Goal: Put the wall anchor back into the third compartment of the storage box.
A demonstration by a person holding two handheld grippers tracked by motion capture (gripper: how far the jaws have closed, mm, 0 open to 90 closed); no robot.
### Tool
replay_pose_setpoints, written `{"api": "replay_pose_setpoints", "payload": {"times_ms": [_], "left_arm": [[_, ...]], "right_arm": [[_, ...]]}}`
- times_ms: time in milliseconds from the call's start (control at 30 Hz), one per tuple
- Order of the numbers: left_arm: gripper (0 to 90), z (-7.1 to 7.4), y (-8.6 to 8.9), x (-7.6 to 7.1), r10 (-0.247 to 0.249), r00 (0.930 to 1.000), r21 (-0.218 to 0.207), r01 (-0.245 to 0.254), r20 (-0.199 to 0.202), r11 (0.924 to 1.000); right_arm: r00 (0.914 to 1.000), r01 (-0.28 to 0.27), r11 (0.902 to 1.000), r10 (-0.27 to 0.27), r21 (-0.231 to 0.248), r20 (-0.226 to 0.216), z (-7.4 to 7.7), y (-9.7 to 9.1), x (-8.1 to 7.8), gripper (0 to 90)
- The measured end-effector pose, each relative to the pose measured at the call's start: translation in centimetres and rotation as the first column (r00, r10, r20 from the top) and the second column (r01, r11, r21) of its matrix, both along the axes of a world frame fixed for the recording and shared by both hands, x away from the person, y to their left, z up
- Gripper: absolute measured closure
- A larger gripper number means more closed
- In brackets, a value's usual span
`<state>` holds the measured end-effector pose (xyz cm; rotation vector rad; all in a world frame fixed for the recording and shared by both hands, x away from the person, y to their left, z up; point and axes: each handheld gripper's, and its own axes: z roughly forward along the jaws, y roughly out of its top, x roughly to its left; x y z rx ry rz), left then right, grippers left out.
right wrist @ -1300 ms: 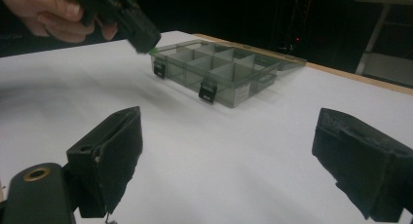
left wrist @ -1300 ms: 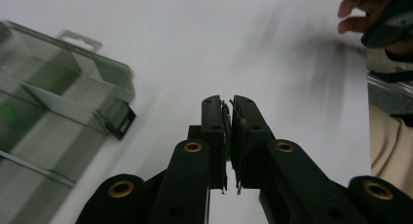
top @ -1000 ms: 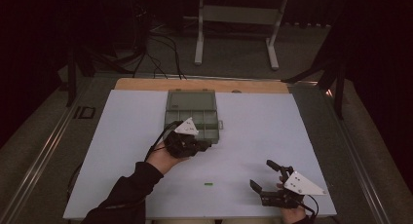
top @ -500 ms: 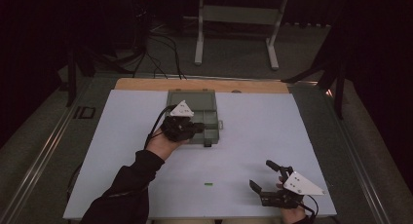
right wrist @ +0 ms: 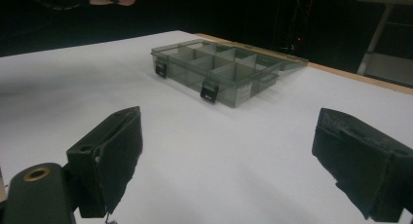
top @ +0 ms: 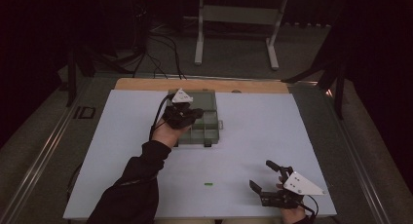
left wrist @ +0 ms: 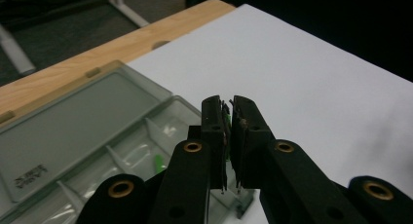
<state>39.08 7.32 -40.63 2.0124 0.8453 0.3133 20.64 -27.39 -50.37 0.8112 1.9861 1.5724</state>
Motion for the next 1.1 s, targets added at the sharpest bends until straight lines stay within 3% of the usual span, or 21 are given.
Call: {"api": "replay_pose_setpoints", "payload": {"times_ms": [367,600,1100], "left_arm": [[83.6,-1.2,-0.4,2.0,0.099,0.9949,-0.012,-0.099,-0.022,0.995],[83.6,-3.1,-0.5,3.3,0.163,0.9853,0.012,-0.163,-0.05,0.9866],[83.4,-6.6,-1.5,4.9,0.191,0.974,0.083,-0.181,-0.122,0.9799]], "right_arm": [[1.0,0.002,1.0,-0.002,0.003,-0.001,0.0,-0.1,0.0,11.2],[1.0,0.001,1.0,-0.001,0.005,-0.001,0.0,-0.2,0.0,11.2],[1.0,-0.002,0.9999,0.002,0.011,-0.002,0.1,-0.3,0.0,11.2]]}}
